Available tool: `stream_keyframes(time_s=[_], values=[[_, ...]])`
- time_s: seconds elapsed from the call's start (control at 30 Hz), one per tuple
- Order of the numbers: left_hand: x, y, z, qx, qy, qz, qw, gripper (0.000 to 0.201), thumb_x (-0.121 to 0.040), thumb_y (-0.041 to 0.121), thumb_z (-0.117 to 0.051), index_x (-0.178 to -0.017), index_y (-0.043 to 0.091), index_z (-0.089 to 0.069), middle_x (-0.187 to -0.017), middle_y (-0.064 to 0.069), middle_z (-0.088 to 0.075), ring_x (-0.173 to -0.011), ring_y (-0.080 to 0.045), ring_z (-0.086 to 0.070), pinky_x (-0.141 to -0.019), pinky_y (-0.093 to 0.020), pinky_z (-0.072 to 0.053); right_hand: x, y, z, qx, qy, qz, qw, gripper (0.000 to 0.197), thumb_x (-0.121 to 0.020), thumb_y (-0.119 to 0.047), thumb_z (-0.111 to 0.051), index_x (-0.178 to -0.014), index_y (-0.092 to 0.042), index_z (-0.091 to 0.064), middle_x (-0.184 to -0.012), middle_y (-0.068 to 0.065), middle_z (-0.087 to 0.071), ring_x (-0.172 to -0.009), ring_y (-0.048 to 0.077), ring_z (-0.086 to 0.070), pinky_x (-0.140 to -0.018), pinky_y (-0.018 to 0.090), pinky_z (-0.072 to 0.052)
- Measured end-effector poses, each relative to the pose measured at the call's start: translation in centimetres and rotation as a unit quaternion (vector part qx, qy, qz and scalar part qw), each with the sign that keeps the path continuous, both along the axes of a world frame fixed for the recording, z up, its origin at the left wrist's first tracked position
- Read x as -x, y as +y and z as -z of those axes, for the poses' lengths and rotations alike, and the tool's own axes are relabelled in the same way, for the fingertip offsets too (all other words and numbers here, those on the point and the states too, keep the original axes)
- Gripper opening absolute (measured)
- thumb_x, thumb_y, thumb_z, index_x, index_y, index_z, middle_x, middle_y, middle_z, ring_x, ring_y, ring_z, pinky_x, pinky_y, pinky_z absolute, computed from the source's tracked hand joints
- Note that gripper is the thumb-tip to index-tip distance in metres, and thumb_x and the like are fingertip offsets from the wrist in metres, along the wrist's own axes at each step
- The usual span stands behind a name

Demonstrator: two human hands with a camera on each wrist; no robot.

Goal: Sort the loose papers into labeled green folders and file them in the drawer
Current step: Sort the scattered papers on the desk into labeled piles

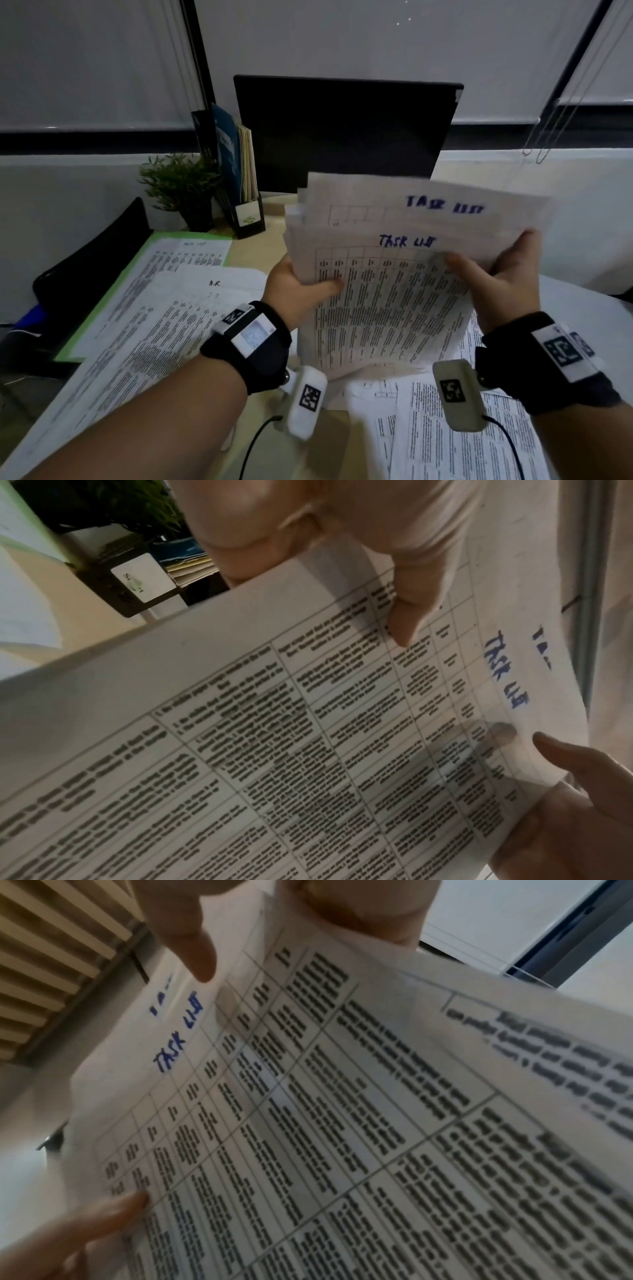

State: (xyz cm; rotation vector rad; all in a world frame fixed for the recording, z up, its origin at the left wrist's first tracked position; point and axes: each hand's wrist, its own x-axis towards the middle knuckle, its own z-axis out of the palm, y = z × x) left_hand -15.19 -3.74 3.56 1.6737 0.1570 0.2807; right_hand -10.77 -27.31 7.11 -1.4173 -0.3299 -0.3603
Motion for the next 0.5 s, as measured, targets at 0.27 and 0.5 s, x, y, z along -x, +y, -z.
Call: stream_keyframes(time_s=[0.27, 0.5], values=[[-0.5, 0.3, 0.3, 0.046, 0.015, 0.022, 0.999, 0.071, -0.054, 0.032, -0.087, -0.116, 0.012, -0.060, -0.104, 0.000, -0.072, -0.098, -0.014, -0.069, -0.085, -0.041, -0.056, -0.9, -0.3, 0.4, 0.028, 0.030, -0.032, 0.999, 0.058, -0.074, 0.005, -0.071, -0.114, -0.024, -0.039, -0.117, 0.006, -0.058, -0.103, 0.014, -0.063, -0.077, 0.027, -0.056], [-1.7, 1.1, -0.4, -0.197, 0.179, 0.150, 0.952, 0.049, -0.063, 0.033, -0.085, -0.108, 0.025, -0.067, -0.105, 0.007, -0.070, -0.100, -0.013, -0.065, -0.093, -0.039, -0.052, -2.2, -0.7, 2.0, 0.136, 0.081, -0.006, 0.987, 0.037, -0.077, 0.000, -0.071, -0.089, -0.033, -0.060, -0.077, -0.019, -0.071, -0.074, -0.001, -0.067, -0.073, 0.032, -0.053]])
